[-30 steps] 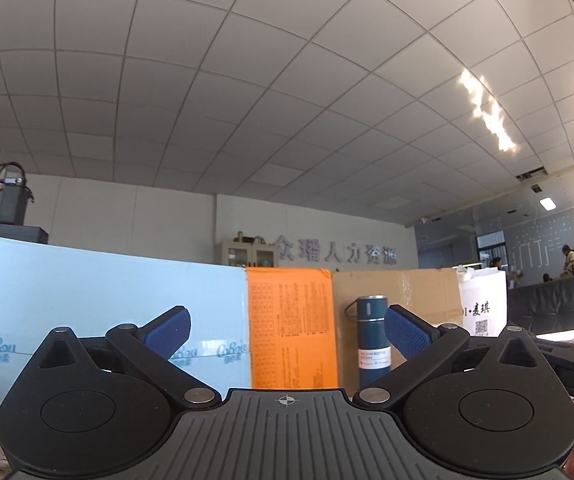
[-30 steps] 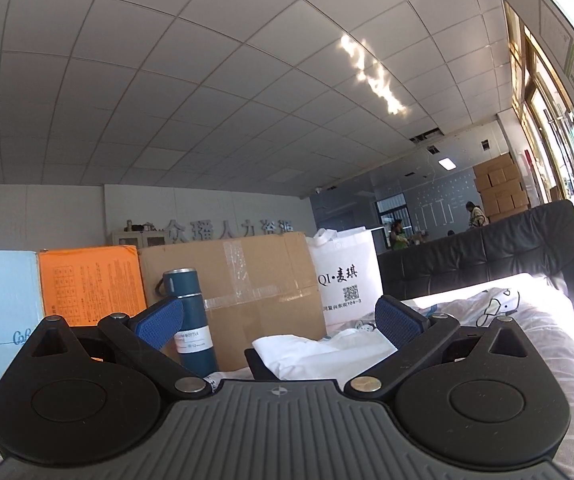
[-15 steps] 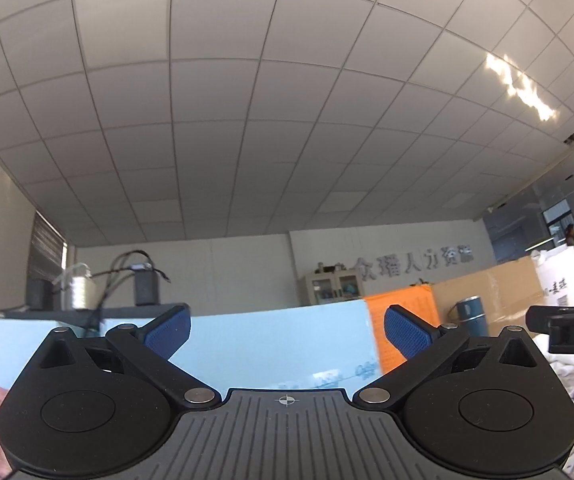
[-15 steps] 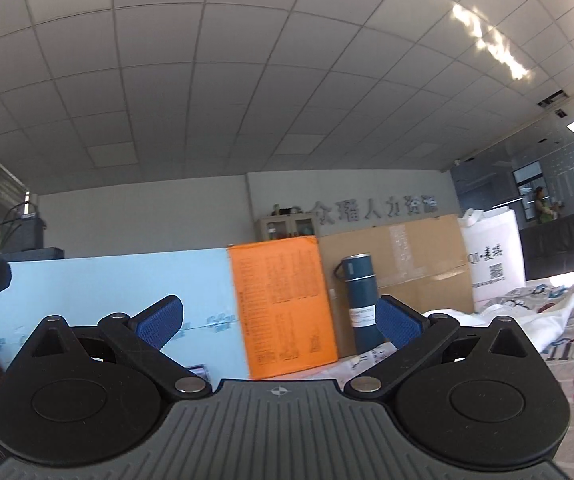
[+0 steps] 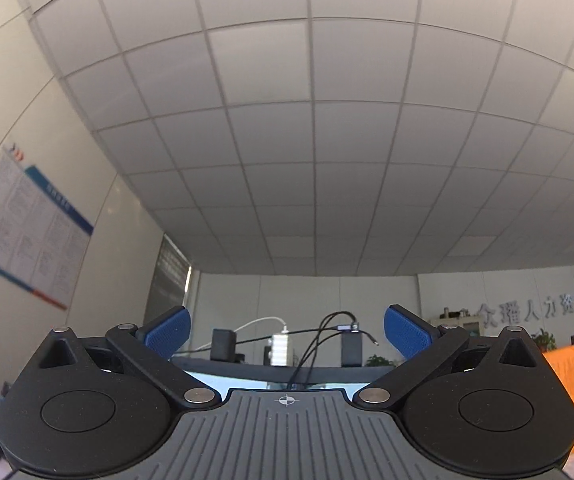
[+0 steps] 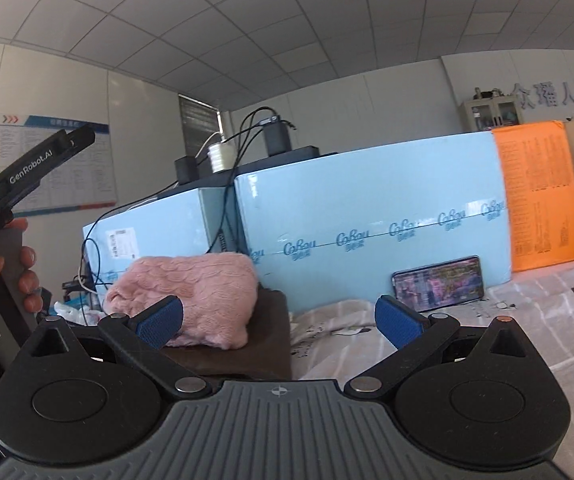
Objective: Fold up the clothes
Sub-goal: 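Swing both tools toward the crumpled pink knit sweater beside the brown bag, then grasp the pink sweater with the right gripper while the left gripper grasps it too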
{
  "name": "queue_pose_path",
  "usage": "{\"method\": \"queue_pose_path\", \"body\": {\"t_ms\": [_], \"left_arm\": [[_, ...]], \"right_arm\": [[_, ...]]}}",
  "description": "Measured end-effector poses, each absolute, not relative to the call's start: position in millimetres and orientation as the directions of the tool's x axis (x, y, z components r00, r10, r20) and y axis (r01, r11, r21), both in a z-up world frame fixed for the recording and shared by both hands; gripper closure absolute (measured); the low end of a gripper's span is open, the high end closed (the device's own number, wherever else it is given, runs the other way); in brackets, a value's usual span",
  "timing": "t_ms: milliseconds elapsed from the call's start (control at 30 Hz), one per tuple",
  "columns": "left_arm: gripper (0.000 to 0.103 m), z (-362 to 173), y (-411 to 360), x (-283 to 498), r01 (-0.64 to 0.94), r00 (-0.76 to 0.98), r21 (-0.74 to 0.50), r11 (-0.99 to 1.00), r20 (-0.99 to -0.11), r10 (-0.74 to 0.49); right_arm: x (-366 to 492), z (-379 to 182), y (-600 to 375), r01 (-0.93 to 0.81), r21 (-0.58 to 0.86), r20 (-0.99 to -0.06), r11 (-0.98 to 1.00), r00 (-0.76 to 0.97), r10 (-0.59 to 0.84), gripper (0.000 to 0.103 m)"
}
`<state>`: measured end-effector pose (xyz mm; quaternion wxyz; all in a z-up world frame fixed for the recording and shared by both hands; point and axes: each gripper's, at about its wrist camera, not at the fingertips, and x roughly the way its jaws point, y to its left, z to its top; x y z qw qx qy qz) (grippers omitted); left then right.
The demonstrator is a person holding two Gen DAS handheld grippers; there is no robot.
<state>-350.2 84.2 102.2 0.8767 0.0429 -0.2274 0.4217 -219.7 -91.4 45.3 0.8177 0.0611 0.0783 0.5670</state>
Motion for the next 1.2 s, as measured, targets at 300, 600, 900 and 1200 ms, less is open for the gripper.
{"method": "queue_pose_path", "body": {"t_ms": [300, 600, 900, 1200], "left_arm": [[0.000, 51, 191, -382, -0.516, 0.672, -0.557, 0.650, 0.208, 0.711], [0.000, -13, 255, -432, -0.312, 0.666, -0.859, 0.405, 0.106, 0.738], [0.001, -26, 272, -426, -0.237, 0.718, -0.906, 0.351, 0.080, 0.692], [0.006, -26, 269, -403, -0.297, 0.763, -0.873, 0.387, 0.027, 0.645]], "right_arm": [[-229, 52, -12, -0.962, 0.097, -0.153, 0.254, 0.237, 0.959, 0.000], [-245, 34, 101, -0.992, 0.061, -0.246, 0.107, 0.089, 0.965, 0.001], [-227, 17, 161, -0.941, 0.314, -0.301, 0.128, 0.029, 0.953, 0.026], [-188, 17, 135, -0.853, 0.492, -0.220, 0.173, 0.071, 0.973, 0.086]]}}
